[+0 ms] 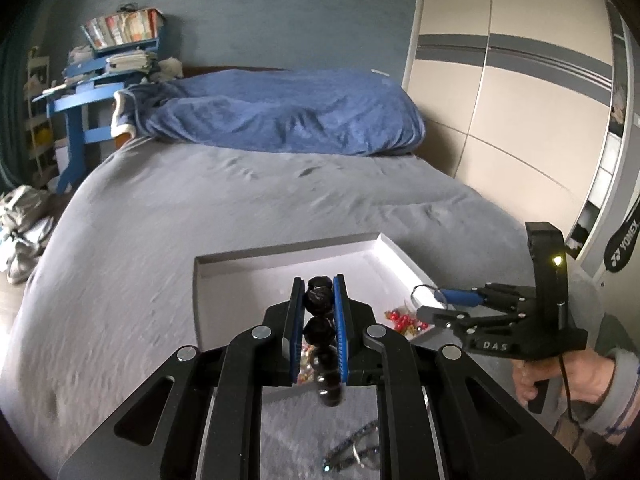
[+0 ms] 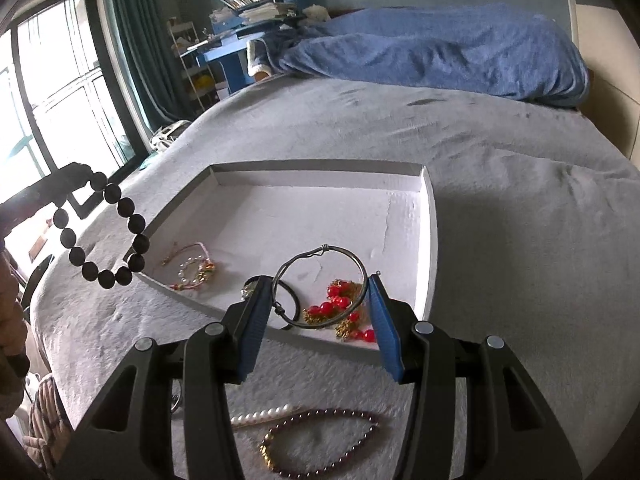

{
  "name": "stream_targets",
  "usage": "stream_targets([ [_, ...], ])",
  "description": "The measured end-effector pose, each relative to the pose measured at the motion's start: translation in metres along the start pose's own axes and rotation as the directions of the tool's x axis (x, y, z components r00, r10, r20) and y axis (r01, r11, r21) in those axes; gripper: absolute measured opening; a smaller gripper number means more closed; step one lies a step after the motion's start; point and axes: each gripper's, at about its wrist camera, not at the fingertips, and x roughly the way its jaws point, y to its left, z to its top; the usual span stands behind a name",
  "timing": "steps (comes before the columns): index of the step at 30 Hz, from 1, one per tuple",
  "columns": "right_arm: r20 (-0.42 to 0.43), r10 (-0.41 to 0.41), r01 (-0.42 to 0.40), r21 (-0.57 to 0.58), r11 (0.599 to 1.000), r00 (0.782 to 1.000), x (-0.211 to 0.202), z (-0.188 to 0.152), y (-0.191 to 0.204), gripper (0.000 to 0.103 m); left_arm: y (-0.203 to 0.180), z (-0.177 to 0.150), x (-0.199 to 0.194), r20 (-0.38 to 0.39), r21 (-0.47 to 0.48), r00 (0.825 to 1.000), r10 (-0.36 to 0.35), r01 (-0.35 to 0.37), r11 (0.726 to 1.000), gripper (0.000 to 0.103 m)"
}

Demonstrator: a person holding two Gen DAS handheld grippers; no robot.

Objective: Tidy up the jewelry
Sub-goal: 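Lower both items into the tray and open both grippers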

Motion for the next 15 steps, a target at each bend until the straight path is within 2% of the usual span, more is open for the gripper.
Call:
stream_targets([
  [10,-0.061,-0.016,0.017,0.005,1.000,0.998,0.030,0.004,0.000,0.048,0.015,0.004,0.046,-0.059,-0.031,0.998,0.005,-0.007,0.999,0.015],
  [15,-0.086,-0.030,0.031,0.008,0.999,0.996,0.041,0.001,-0.002,0.048,0.031,-0.006,0.072,-0.121,-0.033,0.992,0.044,-0.049,0.998,0.015],
])
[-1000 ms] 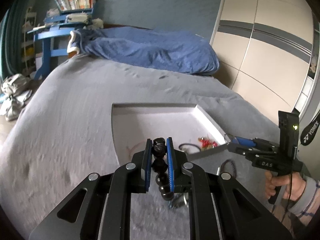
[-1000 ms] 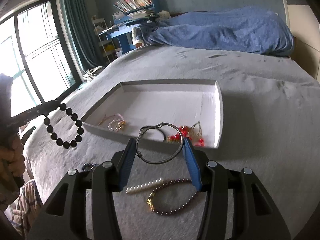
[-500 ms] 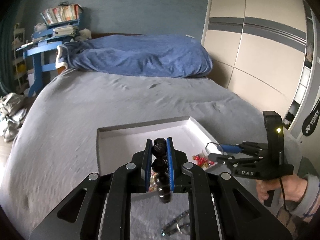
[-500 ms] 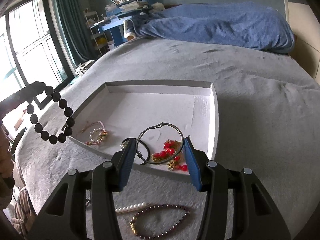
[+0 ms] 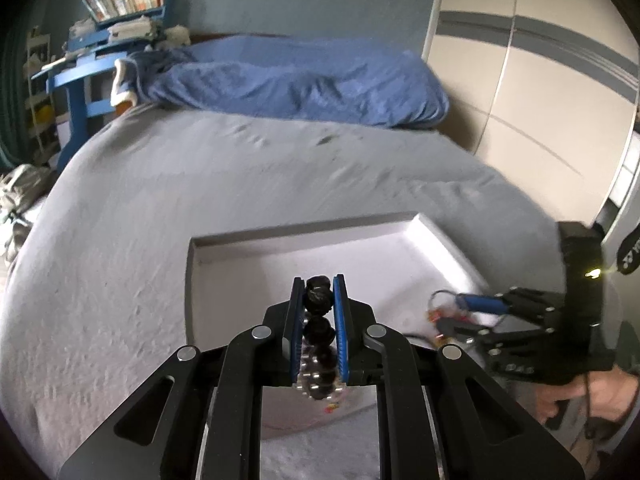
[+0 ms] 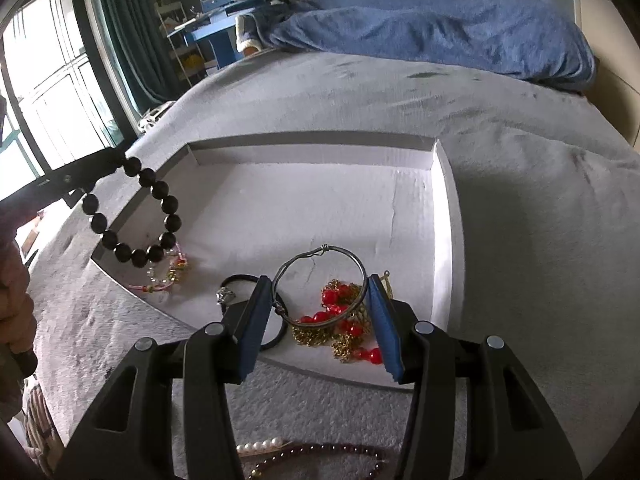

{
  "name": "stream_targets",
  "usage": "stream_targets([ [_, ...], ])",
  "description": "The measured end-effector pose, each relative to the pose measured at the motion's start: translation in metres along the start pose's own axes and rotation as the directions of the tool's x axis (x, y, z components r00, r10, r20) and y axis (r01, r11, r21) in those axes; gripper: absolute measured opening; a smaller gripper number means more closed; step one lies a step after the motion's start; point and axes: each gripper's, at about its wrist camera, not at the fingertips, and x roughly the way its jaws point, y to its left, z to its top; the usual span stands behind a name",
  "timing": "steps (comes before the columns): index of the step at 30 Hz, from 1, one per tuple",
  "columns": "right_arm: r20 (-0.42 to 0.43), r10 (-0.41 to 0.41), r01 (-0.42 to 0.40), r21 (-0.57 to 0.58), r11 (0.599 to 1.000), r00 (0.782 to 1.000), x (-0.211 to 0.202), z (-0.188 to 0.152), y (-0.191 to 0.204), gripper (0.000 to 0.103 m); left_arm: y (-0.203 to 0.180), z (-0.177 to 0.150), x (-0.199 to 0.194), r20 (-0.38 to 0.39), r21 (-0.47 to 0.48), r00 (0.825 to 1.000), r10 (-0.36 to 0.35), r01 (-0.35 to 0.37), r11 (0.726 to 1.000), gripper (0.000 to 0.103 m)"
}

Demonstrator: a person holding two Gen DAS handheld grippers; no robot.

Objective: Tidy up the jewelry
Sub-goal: 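Lower both items into the tray and open both grippers, then move both grippers back over the remaining jewelry on the bed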

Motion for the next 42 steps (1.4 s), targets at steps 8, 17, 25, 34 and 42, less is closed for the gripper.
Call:
stream_targets([
  [8,-0.017,-0.024,0.024,-0.016,1.000,1.000,0.009,0.000,-0.001,0.048,0.025,-0.011,0.020,-0.059,0.008,0.992,0.107,-0.107,0.994,0.015],
  [17,-0.017,-0.022,0.021,-0.027,0.999,1.000,0.007,0.000,0.000,0.049,0.025,-0.026,0.022,-0.063,0.058,0.982,0.181,-0.177,0.982,0.023],
  [25,0.003,-0.004,0.004,-0.025,1.000,1.000,-0.003,0.002,-0.001,0.050,0.021,-0.034,0.008,-0.014,0.061,0.982,0.186,-0.185,0.981,0.062],
  [34,0.062,0.013,-0.012,-0.015,1.000,0.998,-0.028,-0.007,-0.001,0.055,0.006,-0.048,-0.020,0.045,0.071,0.986,0.163,-0.166,0.984,0.075],
  [42,0.128,0.031,-0.034,0.019,0.999,0.991,-0.062,-0.027,-0.006,0.055,-0.006,-0.074,-0.051,0.086,0.047,0.991,0.103,-0.108,0.993,0.075],
])
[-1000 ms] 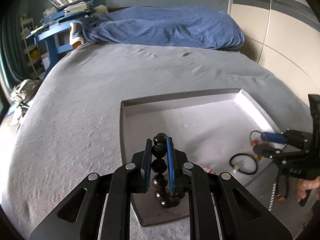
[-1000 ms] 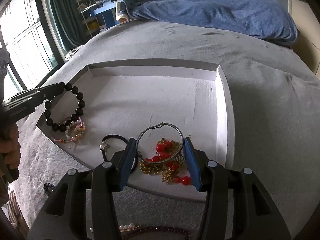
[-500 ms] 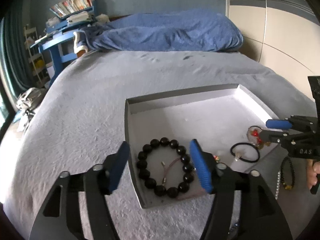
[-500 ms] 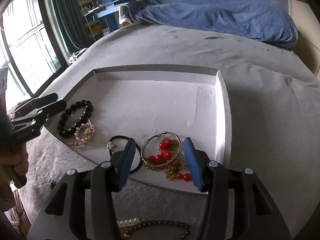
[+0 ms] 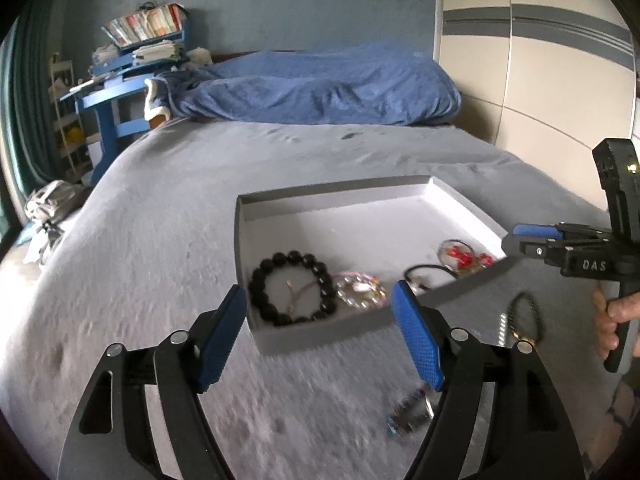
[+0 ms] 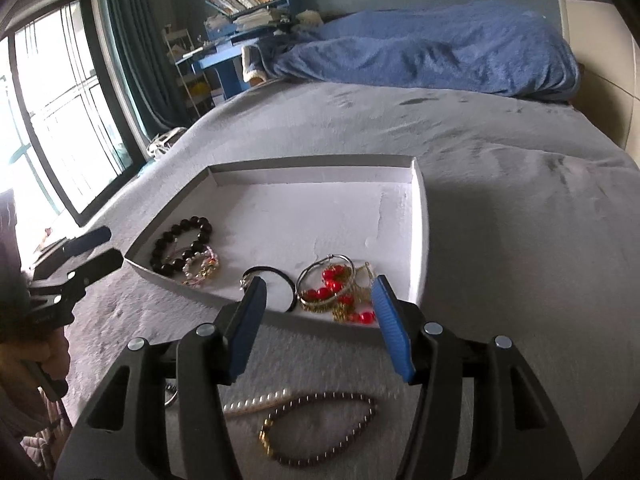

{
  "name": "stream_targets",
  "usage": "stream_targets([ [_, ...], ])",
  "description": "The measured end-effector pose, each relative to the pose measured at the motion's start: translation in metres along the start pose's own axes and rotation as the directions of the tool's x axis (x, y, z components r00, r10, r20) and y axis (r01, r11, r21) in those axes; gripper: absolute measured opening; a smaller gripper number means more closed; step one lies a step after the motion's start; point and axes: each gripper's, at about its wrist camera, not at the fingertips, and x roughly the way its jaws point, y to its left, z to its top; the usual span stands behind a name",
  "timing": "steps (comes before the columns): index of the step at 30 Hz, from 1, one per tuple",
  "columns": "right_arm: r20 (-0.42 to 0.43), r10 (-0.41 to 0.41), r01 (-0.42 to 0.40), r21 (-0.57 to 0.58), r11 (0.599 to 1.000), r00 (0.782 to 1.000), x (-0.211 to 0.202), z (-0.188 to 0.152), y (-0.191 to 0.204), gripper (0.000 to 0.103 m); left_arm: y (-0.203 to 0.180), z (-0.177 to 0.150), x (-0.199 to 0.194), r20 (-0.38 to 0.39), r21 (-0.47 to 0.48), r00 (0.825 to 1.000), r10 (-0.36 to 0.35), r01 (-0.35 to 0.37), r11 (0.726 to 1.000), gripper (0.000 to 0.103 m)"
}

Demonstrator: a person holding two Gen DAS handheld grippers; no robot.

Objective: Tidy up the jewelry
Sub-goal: 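Move both grippers back over the remaining jewelry on the bed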

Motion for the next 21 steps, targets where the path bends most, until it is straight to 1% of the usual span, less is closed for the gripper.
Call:
stream_targets([
  [4,0.002,0.001,-0.001,0.018,1.000,1.000,-0.009,-0.013,-0.003,0.055,-0.008,-0.018,-0.009,-0.017,-0.010,0.999,-0.039,0.038,0.999,0.075],
  [8,-0.020,-0.006,0.007,0.041,0.999,1.000,-0.009,-0.032,-0.009,0.055,-0.023,-0.038,-0.012,-0.041,0.004,0.995,-0.086,0.086,0.996,0.075],
  [10,-0.027,-0.009,0.010,0.059,0.998,1.000,-0.009,-0.041,-0.012,0.055,-0.030,-0.046,-0.011,-0.049,0.015,0.994,-0.097,0.098,0.995,0.075],
  [13,-0.035,-0.011,0.014,0.085,0.996,0.999,-0.010,-0.052,-0.019,0.055,-0.040,-0.051,-0.013,-0.045,0.044,0.994,-0.095,0.097,0.994,0.075],
  [16,-0.034,-0.007,0.011,0.125,0.992,0.999,-0.011,-0.058,-0.027,0.055,-0.045,-0.053,-0.014,-0.043,0.056,0.993,-0.111,0.113,0.992,0.075],
  [18,-0.042,-0.005,0.011,0.147,0.989,0.999,-0.011,-0.061,-0.031,0.058,-0.049,-0.055,-0.014,-0.045,0.073,0.993,-0.110,0.113,0.991,0.075],
  [21,-0.059,-0.004,0.013,0.151,0.988,0.998,-0.008,-0.064,-0.030,0.058,-0.059,-0.057,-0.013,-0.056,0.107,0.991,-0.121,0.126,0.986,0.075],
])
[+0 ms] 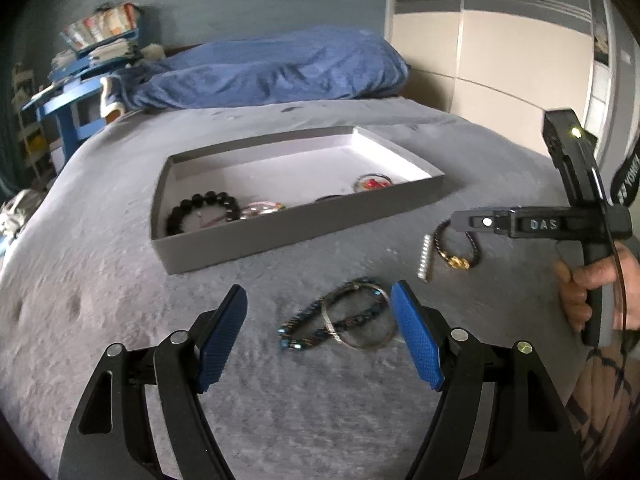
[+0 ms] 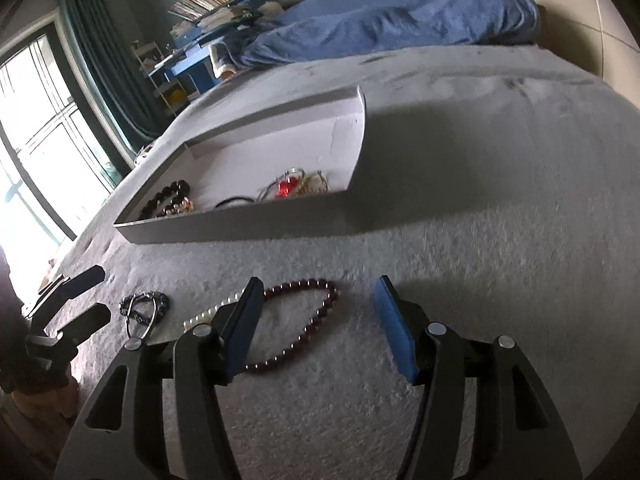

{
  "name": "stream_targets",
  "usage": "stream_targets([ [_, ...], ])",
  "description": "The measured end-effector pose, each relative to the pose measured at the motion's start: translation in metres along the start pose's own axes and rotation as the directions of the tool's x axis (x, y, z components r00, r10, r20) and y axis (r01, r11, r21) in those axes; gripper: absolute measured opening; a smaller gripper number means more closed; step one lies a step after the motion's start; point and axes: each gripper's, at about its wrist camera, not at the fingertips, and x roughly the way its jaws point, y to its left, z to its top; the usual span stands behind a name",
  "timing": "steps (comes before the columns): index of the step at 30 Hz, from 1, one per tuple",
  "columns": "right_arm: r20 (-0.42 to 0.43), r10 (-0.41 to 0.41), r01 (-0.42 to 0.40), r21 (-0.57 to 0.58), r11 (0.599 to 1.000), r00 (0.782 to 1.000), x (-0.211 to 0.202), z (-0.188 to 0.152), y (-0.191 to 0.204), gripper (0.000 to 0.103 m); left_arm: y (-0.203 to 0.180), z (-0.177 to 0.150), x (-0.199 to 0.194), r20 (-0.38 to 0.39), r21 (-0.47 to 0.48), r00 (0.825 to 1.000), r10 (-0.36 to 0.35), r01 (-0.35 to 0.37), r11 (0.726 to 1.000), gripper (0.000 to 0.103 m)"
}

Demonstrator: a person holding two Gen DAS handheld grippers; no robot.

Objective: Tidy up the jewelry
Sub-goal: 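Move both grippers back over the remaining jewelry on the bed, then grasp the dark red bead necklace with the right gripper while the left gripper grasps the silver ring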

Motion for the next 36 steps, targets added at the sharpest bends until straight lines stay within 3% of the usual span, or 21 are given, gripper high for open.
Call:
stream_targets([
  [6,-0.014,0.007,-0.007,0.004,1.000,1.000,0.002,0.000,-0.003,0.060,-0.017,-0.002,0.006,-0.036,0.090,0.999,-0.026,0.029,0.995,0.075],
  [14,-0.022,0.003,-0.003,-0.012,1.000,1.000,0.003,0.000,-0.001,0.064,-0.019,-0.002,0.022,-0.123,0.089,0.991,-0.047,0.058,0.994,0.052],
  [19,-0.028,-0.005,0.004,-0.025,1.000,1.000,0.005,0.001,0.002,0.065,-0.022,-0.002,0.031,-0.174,0.112,0.984,-0.051,0.071,0.991,0.049],
  [27,-0.034,-0.010,0.009,-0.049,0.999,0.999,0.006,0.000,0.006,0.066,-0.014,-0.004,0.021,-0.112,0.066,0.989,-0.095,0.103,0.992,0.047],
  [34,-0.041,-0.022,0.019,-0.070,0.997,0.999,0.007,-0.002,0.010,0.066,0.010,-0.004,0.008,-0.031,-0.077,0.992,-0.121,0.118,0.990,0.047],
  [36,-0.041,-0.028,0.025,-0.068,0.997,0.999,0.008,-0.002,0.009,0.060,0.013,-0.004,0.008,-0.028,-0.094,0.993,-0.117,0.114,0.989,0.047],
])
